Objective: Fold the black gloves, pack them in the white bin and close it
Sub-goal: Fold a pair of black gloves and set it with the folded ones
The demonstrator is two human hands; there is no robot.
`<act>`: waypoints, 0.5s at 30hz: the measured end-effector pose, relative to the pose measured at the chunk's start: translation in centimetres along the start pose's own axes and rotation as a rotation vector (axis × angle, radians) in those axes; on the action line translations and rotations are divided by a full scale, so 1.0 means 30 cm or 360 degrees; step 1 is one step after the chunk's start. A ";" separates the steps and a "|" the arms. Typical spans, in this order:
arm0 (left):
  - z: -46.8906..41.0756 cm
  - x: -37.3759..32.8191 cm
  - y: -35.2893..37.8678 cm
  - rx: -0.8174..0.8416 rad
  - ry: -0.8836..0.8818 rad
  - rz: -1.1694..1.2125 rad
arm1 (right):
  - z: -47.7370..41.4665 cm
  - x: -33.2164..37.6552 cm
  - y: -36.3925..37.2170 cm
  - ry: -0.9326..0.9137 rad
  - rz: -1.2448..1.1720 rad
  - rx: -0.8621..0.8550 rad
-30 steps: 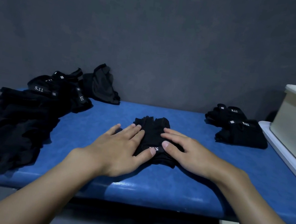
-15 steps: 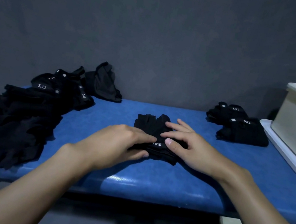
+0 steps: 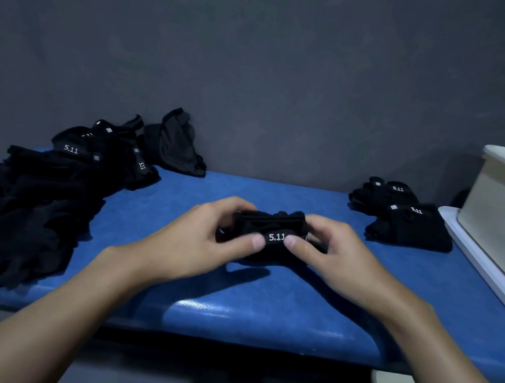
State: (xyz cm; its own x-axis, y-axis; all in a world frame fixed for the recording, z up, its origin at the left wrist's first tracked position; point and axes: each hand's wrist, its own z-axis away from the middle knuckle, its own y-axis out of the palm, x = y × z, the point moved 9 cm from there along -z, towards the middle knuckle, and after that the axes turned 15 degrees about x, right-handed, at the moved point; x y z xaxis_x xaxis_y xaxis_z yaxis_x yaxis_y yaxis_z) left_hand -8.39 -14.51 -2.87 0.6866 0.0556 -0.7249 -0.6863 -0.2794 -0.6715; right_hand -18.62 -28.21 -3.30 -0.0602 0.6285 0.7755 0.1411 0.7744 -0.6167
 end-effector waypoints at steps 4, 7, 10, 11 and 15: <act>-0.004 0.013 -0.013 -0.0091 -0.0049 -0.0040 | -0.006 -0.022 -0.006 0.0044 -0.0107 -0.0037; -0.019 0.032 -0.024 -0.0180 -0.0068 0.0023 | -0.012 -0.028 -0.012 0.0046 -0.0191 -0.0088; -0.026 0.045 -0.035 -0.0304 -0.0115 0.0042 | -0.019 -0.028 -0.030 0.0083 -0.0063 -0.0198; -0.028 0.050 -0.038 -0.0347 -0.0135 0.0051 | -0.021 -0.034 -0.035 0.0117 -0.0028 -0.0226; -0.042 0.067 -0.046 -0.0500 -0.0231 -0.0018 | -0.038 -0.069 -0.045 0.0235 0.0007 -0.0304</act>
State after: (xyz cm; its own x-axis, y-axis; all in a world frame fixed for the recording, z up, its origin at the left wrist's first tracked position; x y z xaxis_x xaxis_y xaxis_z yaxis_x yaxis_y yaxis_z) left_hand -5.76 -15.22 -3.21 0.6369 0.1900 -0.7471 -0.5561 -0.5580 -0.6160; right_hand -17.55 -30.63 -3.93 0.0840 0.6033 0.7931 0.3265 0.7353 -0.5939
